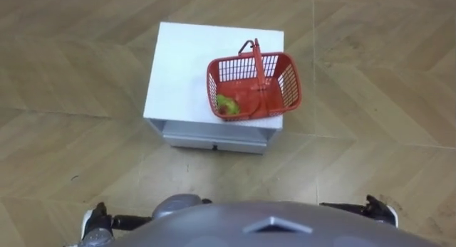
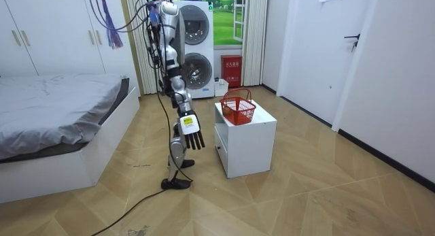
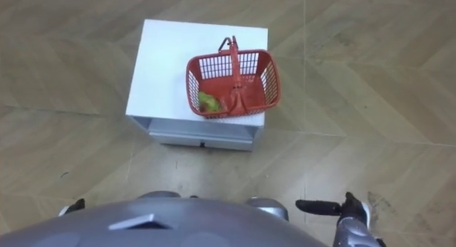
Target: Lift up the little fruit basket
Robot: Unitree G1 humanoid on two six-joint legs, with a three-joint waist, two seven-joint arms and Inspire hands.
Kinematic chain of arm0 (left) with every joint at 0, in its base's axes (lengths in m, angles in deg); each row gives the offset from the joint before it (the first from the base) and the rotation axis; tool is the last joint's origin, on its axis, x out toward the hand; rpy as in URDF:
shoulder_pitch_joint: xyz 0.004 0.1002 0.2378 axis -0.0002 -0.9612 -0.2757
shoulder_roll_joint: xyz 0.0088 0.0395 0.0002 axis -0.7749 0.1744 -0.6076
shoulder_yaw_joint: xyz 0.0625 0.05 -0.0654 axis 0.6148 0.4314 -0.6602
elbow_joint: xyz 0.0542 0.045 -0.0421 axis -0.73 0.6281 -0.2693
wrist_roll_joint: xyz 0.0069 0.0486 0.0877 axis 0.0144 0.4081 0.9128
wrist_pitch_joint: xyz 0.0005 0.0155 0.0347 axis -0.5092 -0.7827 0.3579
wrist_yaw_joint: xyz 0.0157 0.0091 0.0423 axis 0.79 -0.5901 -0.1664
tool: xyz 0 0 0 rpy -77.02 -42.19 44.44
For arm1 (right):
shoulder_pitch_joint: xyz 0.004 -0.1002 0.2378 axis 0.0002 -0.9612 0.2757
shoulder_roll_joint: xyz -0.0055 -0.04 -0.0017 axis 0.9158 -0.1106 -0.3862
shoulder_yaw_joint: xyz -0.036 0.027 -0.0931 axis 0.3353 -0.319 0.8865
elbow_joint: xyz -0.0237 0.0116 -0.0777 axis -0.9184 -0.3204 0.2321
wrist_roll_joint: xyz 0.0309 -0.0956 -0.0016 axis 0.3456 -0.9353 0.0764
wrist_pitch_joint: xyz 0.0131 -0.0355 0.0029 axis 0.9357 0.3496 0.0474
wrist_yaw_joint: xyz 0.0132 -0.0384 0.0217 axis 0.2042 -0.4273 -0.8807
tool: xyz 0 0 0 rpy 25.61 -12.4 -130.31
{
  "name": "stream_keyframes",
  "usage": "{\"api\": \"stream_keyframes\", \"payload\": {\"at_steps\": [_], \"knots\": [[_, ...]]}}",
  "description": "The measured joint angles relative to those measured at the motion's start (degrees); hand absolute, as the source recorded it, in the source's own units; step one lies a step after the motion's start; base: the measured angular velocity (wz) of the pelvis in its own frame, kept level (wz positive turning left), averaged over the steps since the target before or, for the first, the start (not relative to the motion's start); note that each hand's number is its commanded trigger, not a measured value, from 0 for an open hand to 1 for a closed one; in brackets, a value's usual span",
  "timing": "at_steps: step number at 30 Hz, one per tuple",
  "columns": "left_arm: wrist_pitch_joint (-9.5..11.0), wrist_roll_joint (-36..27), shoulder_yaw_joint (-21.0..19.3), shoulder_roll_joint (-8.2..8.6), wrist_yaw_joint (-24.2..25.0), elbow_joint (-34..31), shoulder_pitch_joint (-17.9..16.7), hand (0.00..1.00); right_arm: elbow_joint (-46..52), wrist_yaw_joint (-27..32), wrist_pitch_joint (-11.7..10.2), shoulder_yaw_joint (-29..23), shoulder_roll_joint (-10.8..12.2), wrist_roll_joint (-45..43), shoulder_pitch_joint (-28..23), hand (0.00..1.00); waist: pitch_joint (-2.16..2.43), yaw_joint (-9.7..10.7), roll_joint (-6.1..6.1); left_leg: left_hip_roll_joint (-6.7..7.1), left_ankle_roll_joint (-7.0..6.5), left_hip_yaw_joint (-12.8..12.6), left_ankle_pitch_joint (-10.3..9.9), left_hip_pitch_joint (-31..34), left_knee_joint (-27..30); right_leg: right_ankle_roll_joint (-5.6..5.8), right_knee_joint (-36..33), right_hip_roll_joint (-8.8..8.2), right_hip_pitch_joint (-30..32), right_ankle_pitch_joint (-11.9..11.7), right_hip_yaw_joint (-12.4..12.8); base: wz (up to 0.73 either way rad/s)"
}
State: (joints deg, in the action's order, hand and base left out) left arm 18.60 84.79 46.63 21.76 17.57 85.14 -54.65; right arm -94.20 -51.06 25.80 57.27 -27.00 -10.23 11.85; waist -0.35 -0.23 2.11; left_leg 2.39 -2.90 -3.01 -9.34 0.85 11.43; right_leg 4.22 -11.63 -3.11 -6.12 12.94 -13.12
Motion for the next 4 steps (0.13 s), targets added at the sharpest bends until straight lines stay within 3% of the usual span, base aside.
{"api": "stream_keyframes", "payload": {"at_steps": [4], "knots": [[-1.36, 3.36, 0.01, 0.16, 0.59, 0.27, -0.63, 0.0, -4.2, -1.86, 0.84, 0.65, 0.1, -4.46, 0.47, 0.0, 0.01, -0.01, -0.23, 0.2, 0.04, 0.31, -0.02, -0.51, -0.01, 0.0, 0.07, 0.05, -0.62, 0.0, -0.17, 0.02]]}}
